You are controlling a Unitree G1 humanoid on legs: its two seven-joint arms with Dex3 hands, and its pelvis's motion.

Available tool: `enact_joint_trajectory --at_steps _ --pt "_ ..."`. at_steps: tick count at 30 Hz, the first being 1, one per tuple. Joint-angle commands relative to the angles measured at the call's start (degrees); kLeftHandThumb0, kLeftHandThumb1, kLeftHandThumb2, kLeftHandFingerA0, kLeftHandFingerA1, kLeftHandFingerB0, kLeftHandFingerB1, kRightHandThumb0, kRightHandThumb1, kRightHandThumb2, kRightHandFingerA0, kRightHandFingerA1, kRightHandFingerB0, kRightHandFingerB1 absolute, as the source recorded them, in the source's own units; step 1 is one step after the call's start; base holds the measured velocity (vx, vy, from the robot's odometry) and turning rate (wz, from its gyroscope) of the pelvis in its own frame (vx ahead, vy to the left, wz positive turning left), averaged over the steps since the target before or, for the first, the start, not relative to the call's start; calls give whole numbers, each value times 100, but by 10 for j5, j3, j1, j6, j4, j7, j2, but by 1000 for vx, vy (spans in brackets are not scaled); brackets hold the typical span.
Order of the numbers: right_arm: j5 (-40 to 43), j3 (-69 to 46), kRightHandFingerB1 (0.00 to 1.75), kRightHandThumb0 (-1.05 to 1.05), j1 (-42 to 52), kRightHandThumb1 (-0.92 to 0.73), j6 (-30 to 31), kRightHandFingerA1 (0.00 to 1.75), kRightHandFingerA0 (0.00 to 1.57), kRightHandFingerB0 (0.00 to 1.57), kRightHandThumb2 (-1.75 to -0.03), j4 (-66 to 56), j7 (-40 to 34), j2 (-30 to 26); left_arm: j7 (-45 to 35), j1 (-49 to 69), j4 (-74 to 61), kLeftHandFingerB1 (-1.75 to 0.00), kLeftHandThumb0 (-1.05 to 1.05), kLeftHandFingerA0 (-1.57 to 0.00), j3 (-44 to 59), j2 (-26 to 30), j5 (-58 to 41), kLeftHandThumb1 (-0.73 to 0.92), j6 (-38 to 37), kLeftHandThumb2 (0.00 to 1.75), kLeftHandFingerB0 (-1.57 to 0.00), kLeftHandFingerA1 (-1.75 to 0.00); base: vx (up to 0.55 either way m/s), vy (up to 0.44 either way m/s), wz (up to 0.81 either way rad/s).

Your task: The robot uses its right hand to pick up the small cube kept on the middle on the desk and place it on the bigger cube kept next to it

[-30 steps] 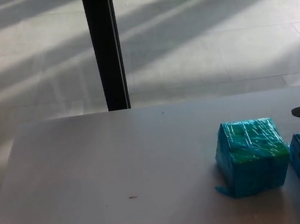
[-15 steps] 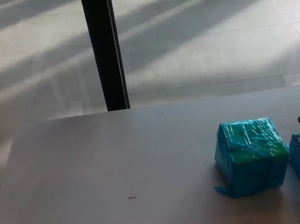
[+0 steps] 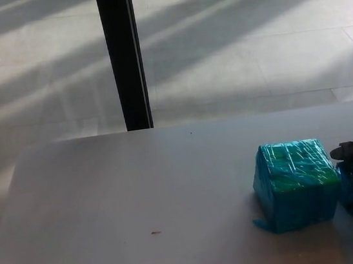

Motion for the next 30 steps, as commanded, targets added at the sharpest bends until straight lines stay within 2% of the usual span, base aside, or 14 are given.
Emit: enact_joint_trajectory --at_steps 1,2,3,4,7,8,9,10,11,12,15,19,24,30 --pt "-37 21 19 -51 2 -38 -8 72 0 0 -67 18 13 -11 -4 0 0 -58 -69 -43 2 14 -3 55 8 99 -50 -65 0 0 0" --pt "-51 33 21 -39 -1 -36 -3 49 0 0 -67 21 19 -15 -4 1 -1 -58 -68 -46 2 14 -3 55 8 99 -48 -67 0 0 0" --pt "-61 44 20 -28 -6 -34 2 41 0 0 -68 22 35 -23 -6 -1 -2 -47 -68 -48 0 14 -1 68 2 61 -55 -62 0 0 0" --pt "-62 48 20 -28 -8 -34 2 41 0 0 -68 22 39 -26 -7 -2 -1 -47 -68 -48 -1 14 0 68 -1 61 -55 -62 0 0 0" --pt "-96 79 17 -23 -4 -44 -1 84 16 11 -60 6 56 -56 -3 -2 -3 -47 -67 -52 1 13 -3 67 8 61 -57 -62 0 0 0" --pt "-100 85 23 -18 -4 -48 -4 79 18 8 -57 5 64 -63 -2 1 -5 -46 -69 -49 -7 15 6 69 -3 61 -54 -59 0 0 0" --pt "-120 104 22 -21 -11 -49 0 77 20 9 -59 7 71 -71 0 -2 -4 -58 -67 -46 -1 14 0 55 8 99 -50 -65 0 0 0" --pt "-131 111 29 -21 -5 -55 4 91 25 13 -55 0 66 -82 1 -5 -1 -47 -66 -51 1 13 -3 67 11 60 -57 -62 0 0 0" --pt "-151 124 29 -27 1 -60 6 100 35 10 -57 -9 56 -92 -2 -5 0 -60 -64 -46 6 12 -8 54 17 99 -51 -66 0 0 0" --pt "-156 126 30 -24 6 -64 10 100 26 13 -59 -15 49 -97 -2 -4 -1 -44 -65 -47 4 12 -7 69 15 61 -54 -60 0 0 0" --pt "-164 133 30 -24 13 -68 5 92 22 13 -60 -18 35 -103 0 0 -4 -45 -65 -48 -5 13 4 70 -3 61 -54 -60 0 0 0" --pt "-168 119 39 -32 39 -83 -13 149 52 23 -67 -12 -52 -94 2 -3 -1 -56 -63 -53 4 10 -5 66 13 60 -65 -67 0 0 0" --pt "-182 116 34 -29 51 -79 -27 155 59 22 -66 -11 -107 -82 8 -7 0 -57 -61 -52 13 7 -12 64 21 59 -67 -62 0 0 0" --pt "-195 119 51 -25 61 -74 -69 153 72 61 -68 -7 -158 -75 6 -1 -6 -57 -64 -54 3 10 0 66 9 60 -66 -63 0 0 0"
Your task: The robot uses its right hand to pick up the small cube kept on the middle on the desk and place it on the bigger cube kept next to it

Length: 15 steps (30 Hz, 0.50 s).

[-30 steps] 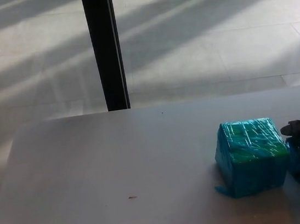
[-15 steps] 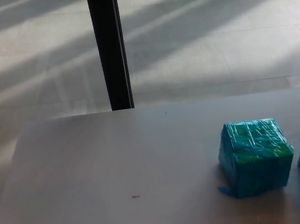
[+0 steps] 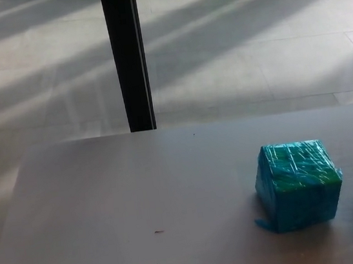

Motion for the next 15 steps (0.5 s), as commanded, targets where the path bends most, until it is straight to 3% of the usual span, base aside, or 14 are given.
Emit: enact_joint_trajectory --at_steps 1,4,7,11,13,14,15 --pt "-30 7 53 -28 34 -77 -40 158 74 61 -68 13 -54 8 4 3 2 -58 -65 -54 -5 11 4 68 1 60 -65 -64 0 0 0" --pt "-39 9 58 -35 36 -83 -47 162 76 64 -67 17 -67 10 4 4 -1 -55 -64 -51 -11 13 8 68 0 60 -63 -63 0 0 0" --pt "-29 1 63 -37 43 -78 -66 164 79 76 -66 18 -80 14 1 10 -9 -60 -65 -47 -7 11 2 68 -2 60 -66 -64 0 0 0" --pt "-18 -17 62 -32 49 -84 -87 165 77 77 -68 30 -102 20 -2 6 1 -53 -65 -45 -3 10 -2 67 2 60 -64 -60 0 0 0" --pt "-11 -33 71 -36 54 -76 -131 168 81 76 -66 52 -160 20 3 2 9 -48 -63 -54 -2 8 -2 67 3 62 -61 -63 0 0 0" --pt "-11 -37 66 -36 54 -76 -137 169 80 77 -65 57 -173 20 5 5 5 -51 -63 -54 -12 11 9 69 -7 59 -62 -63 0 0 0" --pt "-14 -41 73 -37 56 -75 -146 169 82 77 -66 56 -187 16 -3 5 5 -57 -64 -50 -9 11 5 67 -9 60 -64 -63 0 0 0"
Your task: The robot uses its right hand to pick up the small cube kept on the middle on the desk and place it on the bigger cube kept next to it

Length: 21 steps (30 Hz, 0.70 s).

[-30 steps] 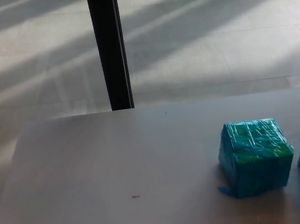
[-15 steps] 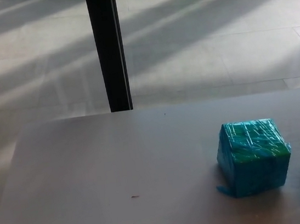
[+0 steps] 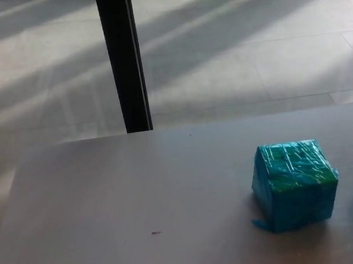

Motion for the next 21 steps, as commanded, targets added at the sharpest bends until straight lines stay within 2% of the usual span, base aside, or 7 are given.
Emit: enact_joint_trajectory --at_steps 1,4,5,9,15,20,21 --pt "4 -11 64 -32 32 -76 -89 167 80 79 -65 35 -88 8 -7 6 -6 -53 -67 -50 -4 13 3 67 -8 60 -64 -63 0 0 0" --pt "10 -25 83 -27 31 -78 -107 165 82 79 -74 49 -107 6 -4 1 4 -49 -67 -49 -1 11 1 66 -9 60 -60 -60 0 0 0" --pt "10 -29 80 -26 30 -75 -117 165 80 80 -76 56 -125 6 1 -1 5 -61 -64 -49 1 12 -1 54 0 100 -54 -67 0 0 0" --pt "19 -48 139 -25 25 -71 -137 174 80 70 -83 68 -132 2 5 -2 4 -56 -65 -54 2 11 -2 66 5 60 -64 -70 0 0 0" --pt "42 -87 65 -31 0 -70 -158 157 80 81 -68 60 -86 -27 8 0 6 -45 -66 -45 -6 14 6 69 -5 60 -54 -59 0 0 0" --pt "50 -113 85 -29 -13 -73 -170 152 79 79 -73 43 -66 -44 0 7 -2 -42 -68 -43 -12 18 9 70 -7 62 -49 -57 0 0 0" --pt "52 -119 127 -23 -15 -69 -172 166 78 70 -79 39 -65 -46 0 7 -2 -41 -69 -41 -12 18 9 70 -7 61 -49 -56 0 0 0"
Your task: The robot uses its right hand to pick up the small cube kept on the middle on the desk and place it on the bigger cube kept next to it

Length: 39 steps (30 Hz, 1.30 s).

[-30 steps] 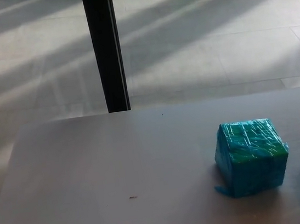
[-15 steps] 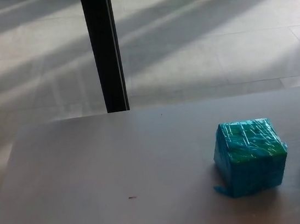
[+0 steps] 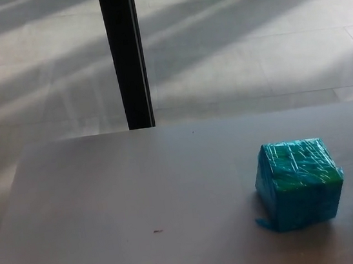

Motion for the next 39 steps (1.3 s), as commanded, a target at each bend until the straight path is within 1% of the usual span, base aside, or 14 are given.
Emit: enact_joint_trajectory --at_steps 1,11,14,18,23,24,25,26,27,28,29,33,35,39 --pt "25 -32 84 -22 -21 -69 -24 157 78 72 -80 -24 28 -30 -2 6 -4 -42 -69 -41 -6 16 7 70 -10 61 -50 -56 0 0 0" --pt "45 -75 57 -19 -56 -70 -36 145 87 76 -76 -70 66 -36 -2 5 4 -43 -67 -45 9 11 -10 68 1 61 -52 -59 0 0 0" --pt "49 -82 139 -24 -71 -71 -54 164 78 63 -75 -77 68 -36 -1 7 3 -44 -68 -42 6 11 -5 68 -2 61 -53 -56 0 0 0" --pt "67 -92 157 -28 -88 -70 -72 175 74 62 -67 -103 87 -24 -5 9 4 -46 -69 -40 12 9 -10 68 -2 61 -54 -59 0 0 0" --pt "79 -97 126 -30 -88 -69 -65 167 78 73 -72 -146 114 -17 5 9 7 -45 -67 -43 6 8 -2 68 -8 61 -54 -58 0 0 0" --pt "82 -96 84 -32 -87 -69 -54 164 82 86 -65 -180 134 -14 4 7 11 -61 -64 -43 16 5 -13 54 -5 99 -54 -65 0 0 0" --pt "84 -95 85 -32 -88 -68 -54 163 81 88 -65 -190 142 -13 3 4 11 -57 -67 -45 18 6 -15 55 6 98 -50 -65 0 0 0" --pt "84 -92 97 -30 -88 -69 -63 166 80 84 -62 -197 146 -12 3 6 11 -43 -67 -48 11 7 -7 68 -1 61 -54 -58 0 0 0" --pt "84 -89 98 -30 -87 -70 -63 168 80 83 -62 -209 153 -11 4 5 13 -59 -67 -44 13 6 -8 55 -2 99 -51 -64 0 0 0" --pt "81 -86 109 -28 -85 -71 -62 172 83 80 -62 -221 159 -9 4 8 8 -44 -69 -43 3 9 3 69 -9 61 -52 -58 0 0 0" --pt "78 -82 72 -32 -82 -70 -59 169 85 84 -64 -232 167 -7 3 8 7 -44 -68 -43 4 11 1 69 -4 61 -52 -58 0 0 0" --pt "60 -59 147 -24 -75 -68 -76 175 78 66 -73 -255 185 -9 -3 8 8 -45 -68 -46 6 12 -4 68 -6 61 -54 -61 0 0 0" --pt "35 -39 150 -27 -73 -71 -81 174 79 68 -71 -268 196 -14 -4 6 8 -47 -68 -50 16 11 -15 66 5 60 -57 -63 0 0 0" --pt "7 -16 66 -37 -62 -78 -70 160 86 88 -67 -285 211 -20 -6 6 8 -45 -69 -45 10 12 -5 67 -8 61 -54 -58 0 0 0"
